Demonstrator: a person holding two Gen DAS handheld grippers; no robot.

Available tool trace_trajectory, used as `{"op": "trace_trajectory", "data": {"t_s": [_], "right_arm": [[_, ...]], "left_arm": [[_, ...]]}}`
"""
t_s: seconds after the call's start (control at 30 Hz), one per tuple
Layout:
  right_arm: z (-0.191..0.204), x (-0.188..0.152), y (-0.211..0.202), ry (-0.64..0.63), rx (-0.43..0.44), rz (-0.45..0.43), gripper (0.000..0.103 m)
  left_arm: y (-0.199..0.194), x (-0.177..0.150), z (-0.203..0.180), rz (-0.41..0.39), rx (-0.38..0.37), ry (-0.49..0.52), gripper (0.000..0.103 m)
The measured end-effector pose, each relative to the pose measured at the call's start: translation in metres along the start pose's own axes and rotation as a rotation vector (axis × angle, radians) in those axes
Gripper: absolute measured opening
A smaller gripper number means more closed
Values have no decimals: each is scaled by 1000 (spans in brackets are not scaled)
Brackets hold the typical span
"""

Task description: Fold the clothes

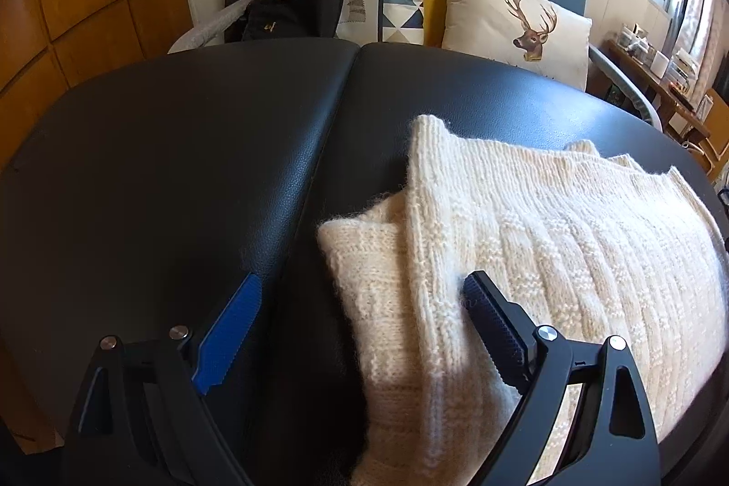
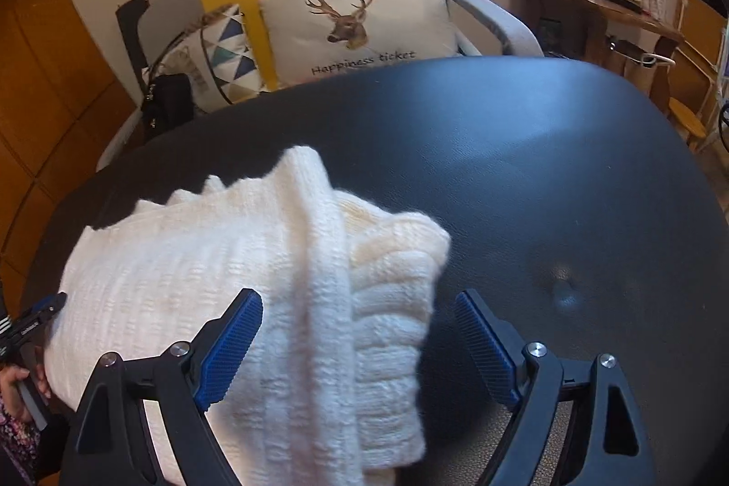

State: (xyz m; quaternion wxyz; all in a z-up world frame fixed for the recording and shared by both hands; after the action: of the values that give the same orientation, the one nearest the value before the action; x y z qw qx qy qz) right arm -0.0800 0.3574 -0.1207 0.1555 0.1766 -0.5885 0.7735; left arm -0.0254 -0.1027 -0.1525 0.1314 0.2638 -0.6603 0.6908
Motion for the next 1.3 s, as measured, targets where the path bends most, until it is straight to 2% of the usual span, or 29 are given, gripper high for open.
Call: {"op": "trace_trajectory", "data": {"t_s": [0.37,0.47,0.67,1.03,1.13,1.2,1.3], "right_arm": [[-2,-6,18,-56,-64,52,88],[-1,-5,24,-73,-73,61,88],[-1,-7,35,-62,-59,77,88],[-6,-12,41,-56,-12,85,92],[-6,-12,41,-62,3,94,94],[-6,-11,42,-67,15,105,96],[-5,-10,43,-75,30,123,97]], "left_arm": [[3,-3,-6,-9,24,53,93],[6,-4,-4,-6,14,37,98],[11,-6,0,4,-1,14,103],[14,-7,-2,6,-29,15,103],[14,-4,-1,38,-63,15,103],[13,-2,1,73,-146,5,103],[12,-2,4,110,-214,-22,103]]}}
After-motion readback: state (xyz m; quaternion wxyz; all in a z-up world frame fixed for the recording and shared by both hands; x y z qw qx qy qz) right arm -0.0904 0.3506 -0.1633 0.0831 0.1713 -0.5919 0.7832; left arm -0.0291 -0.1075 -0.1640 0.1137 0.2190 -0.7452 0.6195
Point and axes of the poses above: each gripper's, at about its wrist camera, not at the fingertips, and y roughly the way its jaws point, z to its left, x to its top, the point moved 8 cm from there along y, roughly the way its jaws point, and after that the axes turned 5 degrees about z, right-handed, at the moved point
